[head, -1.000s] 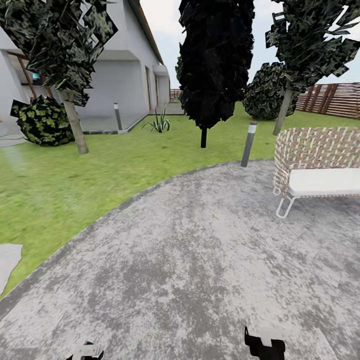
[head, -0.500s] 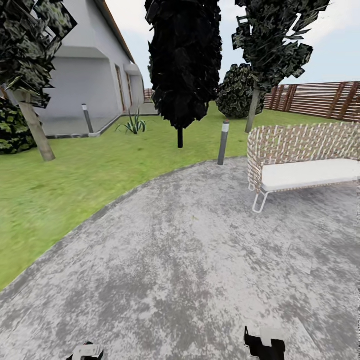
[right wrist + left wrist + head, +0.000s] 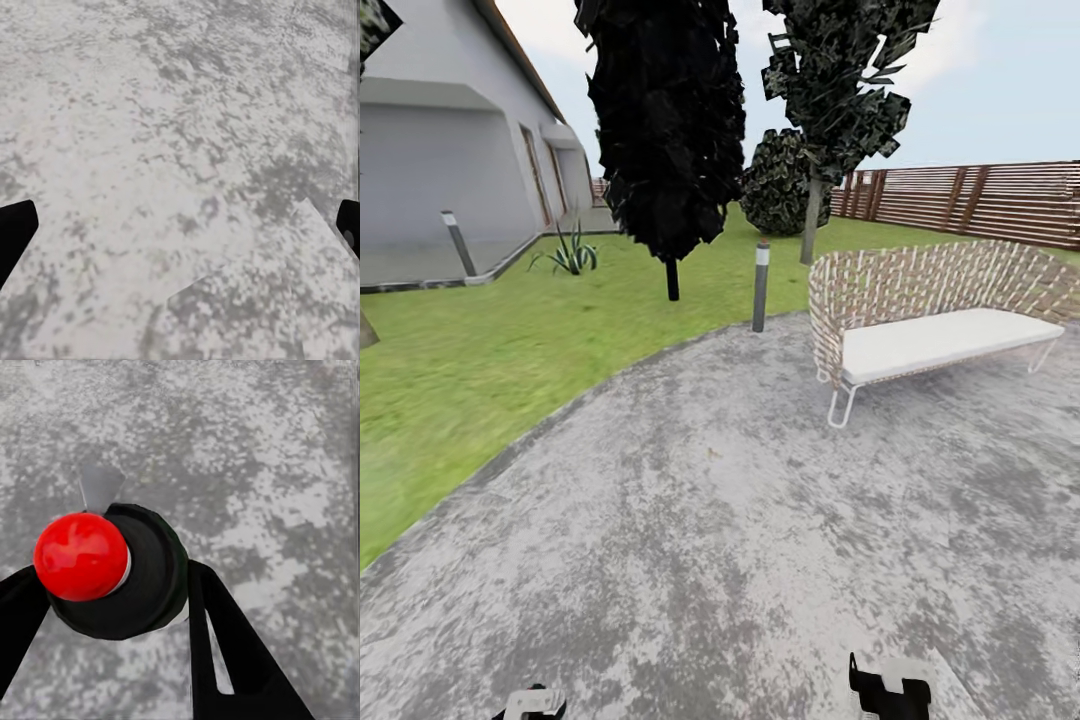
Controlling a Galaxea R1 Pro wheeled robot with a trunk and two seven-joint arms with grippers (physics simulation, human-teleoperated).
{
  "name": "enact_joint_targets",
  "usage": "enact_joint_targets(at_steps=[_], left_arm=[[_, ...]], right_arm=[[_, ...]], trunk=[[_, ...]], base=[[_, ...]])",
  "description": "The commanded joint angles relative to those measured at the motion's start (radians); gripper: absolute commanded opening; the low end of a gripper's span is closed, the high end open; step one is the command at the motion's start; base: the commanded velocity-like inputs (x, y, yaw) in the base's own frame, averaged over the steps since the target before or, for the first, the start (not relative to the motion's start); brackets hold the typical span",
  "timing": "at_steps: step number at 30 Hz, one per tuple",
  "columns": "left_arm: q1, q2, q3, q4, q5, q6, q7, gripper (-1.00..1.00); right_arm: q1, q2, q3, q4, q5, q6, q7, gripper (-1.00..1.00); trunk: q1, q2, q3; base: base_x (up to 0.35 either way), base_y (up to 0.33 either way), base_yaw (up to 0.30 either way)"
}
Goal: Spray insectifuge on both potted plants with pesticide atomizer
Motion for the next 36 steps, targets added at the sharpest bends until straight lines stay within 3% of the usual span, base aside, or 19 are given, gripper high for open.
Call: enact_joint_targets(at_steps=[1,36], left_arm=[[0.000,0.000,0.009,0.000,-0.002,-0.002,-0.008,-1.00],[0.000,0.000,0.009,0.000,-0.002,-0.002,-0.009,-1.00]], right_arm=[[-0.001,0.000,-0.006,0.002,0.011,-0.002,-0.005,1.00],[-0.001,-0.001,-0.007,0.000,0.008,-0.002,-0.009,1.00]], trunk=[[0.000,0.000,-0.001],[0.000,0.000,-0.001]], base=[[0.253,0.089,-0.300],[0.013,0.004,-0.300]])
